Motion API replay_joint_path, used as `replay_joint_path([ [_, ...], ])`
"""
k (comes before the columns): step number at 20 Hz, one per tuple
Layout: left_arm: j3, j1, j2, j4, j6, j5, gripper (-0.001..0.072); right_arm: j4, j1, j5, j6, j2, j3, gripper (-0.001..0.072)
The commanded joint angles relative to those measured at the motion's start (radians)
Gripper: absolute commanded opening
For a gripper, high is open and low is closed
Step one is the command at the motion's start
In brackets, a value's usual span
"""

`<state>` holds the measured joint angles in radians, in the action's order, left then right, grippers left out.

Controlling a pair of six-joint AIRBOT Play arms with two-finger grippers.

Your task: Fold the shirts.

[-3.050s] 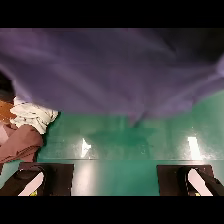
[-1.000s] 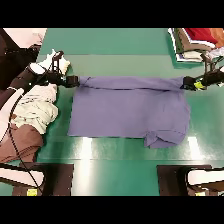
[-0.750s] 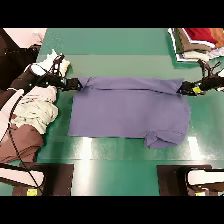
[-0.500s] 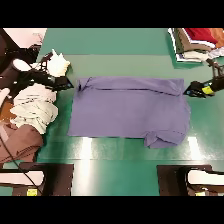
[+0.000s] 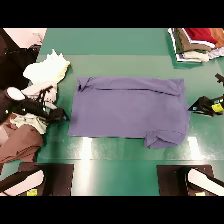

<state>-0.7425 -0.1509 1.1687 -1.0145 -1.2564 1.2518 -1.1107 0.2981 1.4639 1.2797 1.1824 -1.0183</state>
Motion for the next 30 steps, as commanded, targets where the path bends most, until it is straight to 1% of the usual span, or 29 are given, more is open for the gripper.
replay_joint_path([
  [1,0.15,-0.003,-0.051,0.037,0.0,-0.034,0.0533,0.095,0.015,0.014,-0.025,-0.046,0.066,0.0388],
  [3,0.186,-0.003,-0.051,0.047,0.0,-0.045,0.0533,0.099,0.014,0.023,-0.025,-0.046,0.065,0.0387],
  [7,0.207,-0.003,-0.051,0.115,0.011,-0.088,0.0531,0.099,0.013,0.028,-0.024,-0.047,0.065,0.0378],
  [8,0.207,-0.003,-0.051,0.117,0.01,-0.089,0.0482,0.098,0.013,0.033,-0.024,-0.047,0.066,0.0378],
  [9,0.207,-0.003,-0.051,0.117,0.01,-0.089,0.029,0.095,0.014,0.036,-0.024,-0.047,0.066,0.0378],
  [10,0.207,-0.003,-0.051,0.118,0.011,-0.089,0.019,0.095,0.014,0.038,-0.024,-0.047,0.066,0.0378],
  [12,0.206,-0.003,-0.051,0.118,0.01,-0.093,0.0168,0.087,0.014,0.043,-0.024,-0.047,0.067,0.0378],
  [13,0.201,-0.003,-0.051,0.119,0.021,-0.093,0.0021,0.068,0.014,0.053,-0.024,-0.047,0.067,0.0378],
  [15,0.166,-0.003,-0.051,0.121,0.027,-0.088,0.002,-0.011,0.016,0.095,-0.01,-0.047,0.067,0.0378],
  [16,0.142,-0.003,-0.052,0.121,0.027,-0.082,0.002,-0.074,0.016,0.115,0.003,-0.049,0.072,0.0378],
  [18,0.099,-0.003,-0.052,0.121,0.034,-0.061,0.0021,-0.198,0.016,0.1,0.017,-0.081,0.132,0.0379],
  [20,0.076,-0.003,-0.052,0.126,0.034,-0.055,0.0021,-0.24,0.025,0.075,0.026,-0.114,0.233,0.0392],
  [23,0.074,-0.003,-0.052,0.129,0.035,-0.061,0.0021,-0.193,0.085,0.044,0.025,-0.122,0.387,0.0392],
  [25,0.074,-0.003,-0.052,0.129,0.035,-0.067,0.0021,-0.108,0.138,-0.016,0.019,-0.122,0.458,0.0391],
  [27,0.074,-0.003,-0.052,0.129,0.035,-0.069,0.0021,-0.036,0.163,-0.058,-0.008,-0.122,0.498,0.0388],
  [30,0.074,-0.003,-0.052,0.129,0.034,-0.077,0.0021,-0.033,0.135,-0.089,-0.009,-0.122,0.521,0.0387],
])
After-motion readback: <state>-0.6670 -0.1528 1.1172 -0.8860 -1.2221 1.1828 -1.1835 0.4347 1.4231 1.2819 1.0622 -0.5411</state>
